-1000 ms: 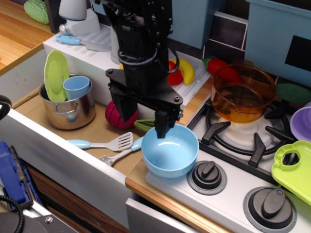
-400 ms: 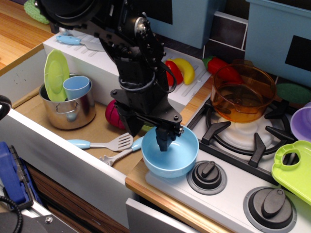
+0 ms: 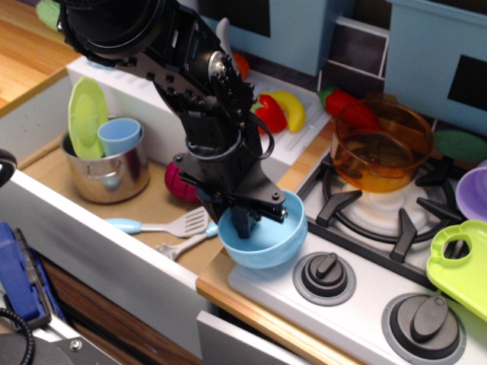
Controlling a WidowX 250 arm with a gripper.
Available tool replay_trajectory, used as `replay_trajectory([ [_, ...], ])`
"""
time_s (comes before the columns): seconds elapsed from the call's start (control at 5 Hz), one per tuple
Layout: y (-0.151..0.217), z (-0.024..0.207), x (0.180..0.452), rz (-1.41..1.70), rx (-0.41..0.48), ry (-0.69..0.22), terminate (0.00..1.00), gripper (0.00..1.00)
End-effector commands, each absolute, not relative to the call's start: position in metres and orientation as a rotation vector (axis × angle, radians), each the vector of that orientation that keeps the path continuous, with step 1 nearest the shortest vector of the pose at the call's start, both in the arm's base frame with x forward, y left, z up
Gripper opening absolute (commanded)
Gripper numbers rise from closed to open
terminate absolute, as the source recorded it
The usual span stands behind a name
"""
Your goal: Lift bowl
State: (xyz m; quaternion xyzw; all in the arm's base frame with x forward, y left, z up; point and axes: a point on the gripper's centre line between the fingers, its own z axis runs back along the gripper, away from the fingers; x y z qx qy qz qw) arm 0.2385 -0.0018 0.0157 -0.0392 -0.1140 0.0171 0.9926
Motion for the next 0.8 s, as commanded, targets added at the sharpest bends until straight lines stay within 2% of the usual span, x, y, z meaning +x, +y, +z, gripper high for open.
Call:
replay_trajectory([
  [0.0, -0.013, 0.029, 0.244, 0.074, -0.054, -0.236, 0.0, 0.0],
  [0.6, -0.018, 0.099, 0.248, 0.059, 0.088, -0.155, 0.0, 0.0],
])
